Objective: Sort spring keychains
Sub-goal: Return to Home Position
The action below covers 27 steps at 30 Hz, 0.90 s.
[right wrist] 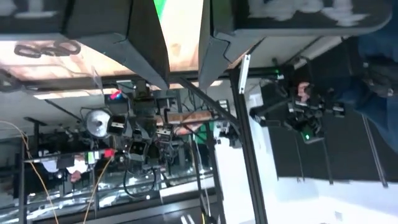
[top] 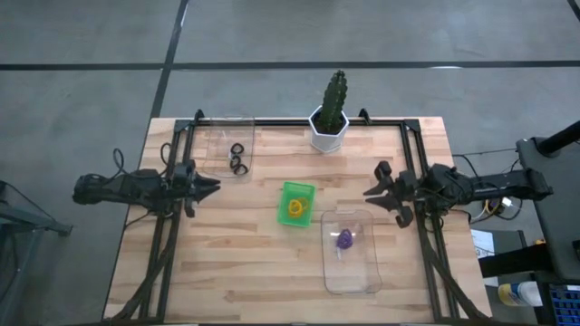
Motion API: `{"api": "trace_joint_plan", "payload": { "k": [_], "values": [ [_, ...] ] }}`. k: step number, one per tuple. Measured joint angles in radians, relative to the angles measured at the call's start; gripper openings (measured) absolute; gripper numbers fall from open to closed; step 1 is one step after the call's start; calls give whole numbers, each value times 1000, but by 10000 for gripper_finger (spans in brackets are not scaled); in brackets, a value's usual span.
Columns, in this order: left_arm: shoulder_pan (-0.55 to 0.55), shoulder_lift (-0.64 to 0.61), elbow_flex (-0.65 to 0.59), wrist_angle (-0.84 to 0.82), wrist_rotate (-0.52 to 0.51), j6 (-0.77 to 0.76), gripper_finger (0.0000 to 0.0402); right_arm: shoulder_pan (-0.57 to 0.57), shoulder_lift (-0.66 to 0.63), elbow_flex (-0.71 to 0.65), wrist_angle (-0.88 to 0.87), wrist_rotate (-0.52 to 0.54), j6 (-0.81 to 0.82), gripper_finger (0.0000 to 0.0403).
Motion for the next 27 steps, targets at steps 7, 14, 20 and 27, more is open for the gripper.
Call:
{"api": "trace_joint_plan", "payload": {
  "k": [7, 14, 20, 27],
  "values": [
    [0, -20, 0, -32, 0, 4, 83, 0, -11, -104, 116, 2, 40, 72],
    [0, -23, -44, -10, -1, 2, 83, 0, -11, -165, 193, 2, 38, 69],
    [0, -40, -105, 34, -9, -12, 83, 1, -11, -170, 202, 3, -7, 78],
    [0, -49, -131, 84, -18, 46, 83, 1, -10, -170, 246, 2, -16, 82]
  ]
}}
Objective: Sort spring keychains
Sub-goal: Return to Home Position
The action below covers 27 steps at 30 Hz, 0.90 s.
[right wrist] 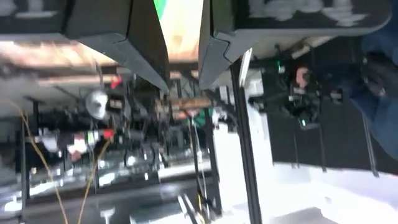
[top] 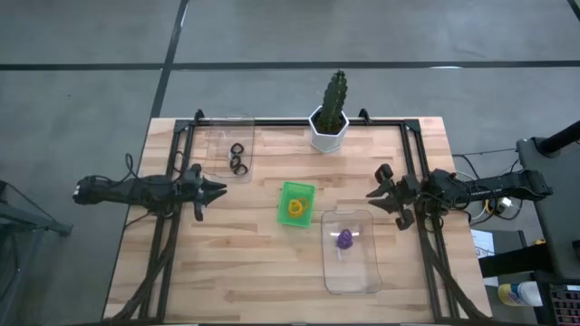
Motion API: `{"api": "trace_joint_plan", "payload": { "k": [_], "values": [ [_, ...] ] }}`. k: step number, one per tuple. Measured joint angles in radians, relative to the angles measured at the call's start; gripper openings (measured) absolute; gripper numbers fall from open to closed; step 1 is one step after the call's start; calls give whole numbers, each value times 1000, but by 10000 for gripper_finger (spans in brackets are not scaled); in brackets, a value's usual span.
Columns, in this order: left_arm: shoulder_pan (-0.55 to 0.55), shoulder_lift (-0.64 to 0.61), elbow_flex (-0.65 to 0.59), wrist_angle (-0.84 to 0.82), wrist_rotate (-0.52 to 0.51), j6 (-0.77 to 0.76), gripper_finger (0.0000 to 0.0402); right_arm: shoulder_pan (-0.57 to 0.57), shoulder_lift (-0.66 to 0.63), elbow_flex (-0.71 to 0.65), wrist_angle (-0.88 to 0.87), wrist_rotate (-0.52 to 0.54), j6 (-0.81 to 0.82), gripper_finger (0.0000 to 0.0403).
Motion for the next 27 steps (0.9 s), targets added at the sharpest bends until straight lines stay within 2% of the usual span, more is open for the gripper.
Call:
{"api": "trace_joint_plan", "payload": {
  "k": [11, 18, 27],
  "values": [
    [0, 0, 32, -24, 1, 67, 83, 0, -72, 0, 41, -29, -5, 68],
    [0, 0, 29, -73, 2, 55, 83, 0, -133, -3, -102, -28, 92, 76],
    [0, 0, 4, -75, -10, 36, 83, 0, -136, -3, -142, -27, 80, 71]
  ]
}}
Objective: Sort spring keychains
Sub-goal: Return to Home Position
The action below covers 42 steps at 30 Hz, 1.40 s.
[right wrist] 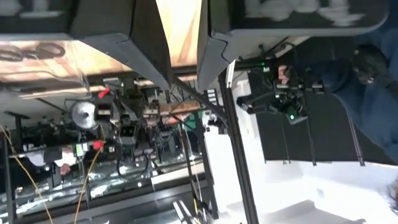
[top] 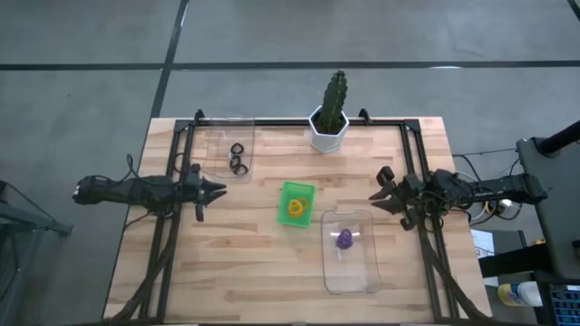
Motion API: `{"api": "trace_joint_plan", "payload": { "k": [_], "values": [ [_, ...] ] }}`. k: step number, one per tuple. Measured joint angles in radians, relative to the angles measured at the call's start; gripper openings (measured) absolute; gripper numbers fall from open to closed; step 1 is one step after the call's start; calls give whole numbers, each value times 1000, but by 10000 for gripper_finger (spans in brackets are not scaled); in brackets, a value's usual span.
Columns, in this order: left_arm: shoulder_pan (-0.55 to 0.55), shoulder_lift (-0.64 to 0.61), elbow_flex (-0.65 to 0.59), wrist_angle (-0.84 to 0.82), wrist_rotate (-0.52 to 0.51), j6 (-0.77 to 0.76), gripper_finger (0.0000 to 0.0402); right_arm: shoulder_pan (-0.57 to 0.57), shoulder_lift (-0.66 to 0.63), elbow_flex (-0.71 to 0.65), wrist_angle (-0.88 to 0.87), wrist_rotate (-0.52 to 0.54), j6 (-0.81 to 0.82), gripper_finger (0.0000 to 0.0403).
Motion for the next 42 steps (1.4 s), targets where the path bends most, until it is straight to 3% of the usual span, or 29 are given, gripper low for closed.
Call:
{"api": "trace_joint_plan", "payload": {
  "k": [13, 42],
  "values": [
    [0, 2, -1, -7, -16, -1, 83, 0, 1, 0, -104, 0, -1, 80],
    [0, 2, -5, -8, -17, -1, 83, 0, 1, 0, -107, 1, -1, 79]
  ]
}}
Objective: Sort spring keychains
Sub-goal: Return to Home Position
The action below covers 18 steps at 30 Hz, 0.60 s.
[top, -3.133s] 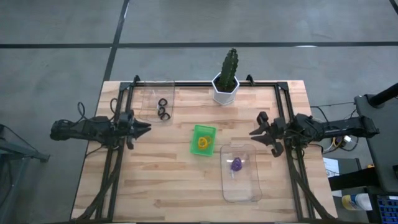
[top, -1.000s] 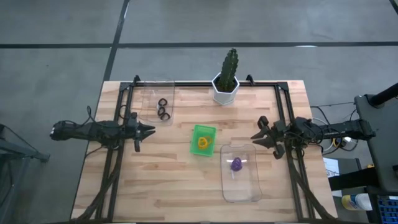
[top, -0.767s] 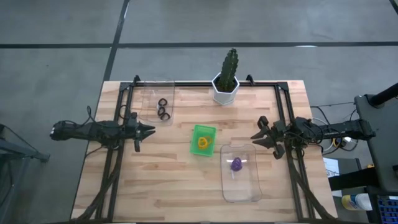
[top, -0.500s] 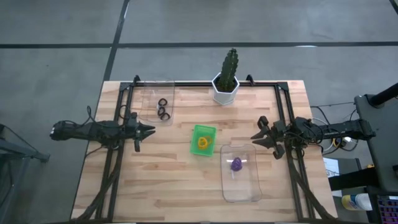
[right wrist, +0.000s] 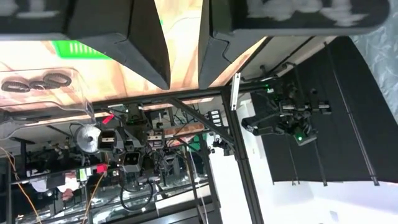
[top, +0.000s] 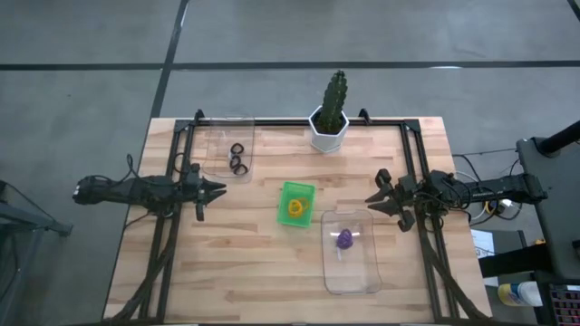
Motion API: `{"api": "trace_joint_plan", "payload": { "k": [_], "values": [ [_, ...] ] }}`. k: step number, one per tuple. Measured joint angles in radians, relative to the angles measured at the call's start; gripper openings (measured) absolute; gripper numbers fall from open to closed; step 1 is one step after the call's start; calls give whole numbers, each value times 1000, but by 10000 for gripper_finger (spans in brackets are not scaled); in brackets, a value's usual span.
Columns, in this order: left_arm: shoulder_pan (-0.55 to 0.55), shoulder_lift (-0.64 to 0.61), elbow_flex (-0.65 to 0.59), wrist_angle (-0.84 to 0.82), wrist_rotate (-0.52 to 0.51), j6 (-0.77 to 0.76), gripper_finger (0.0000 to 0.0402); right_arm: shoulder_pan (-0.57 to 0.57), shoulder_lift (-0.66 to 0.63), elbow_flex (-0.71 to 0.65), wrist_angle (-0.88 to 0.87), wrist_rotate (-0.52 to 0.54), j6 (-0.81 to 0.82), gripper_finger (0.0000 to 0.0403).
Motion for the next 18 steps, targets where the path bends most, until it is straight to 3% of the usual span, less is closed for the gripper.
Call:
{"api": "trace_joint_plan", "payload": {
  "k": [18],
  "values": [
    [0, 0, 0, -1, 0, 0, 83, 0, 0, 0, 0, 0, 1, 69]
  ]
}}
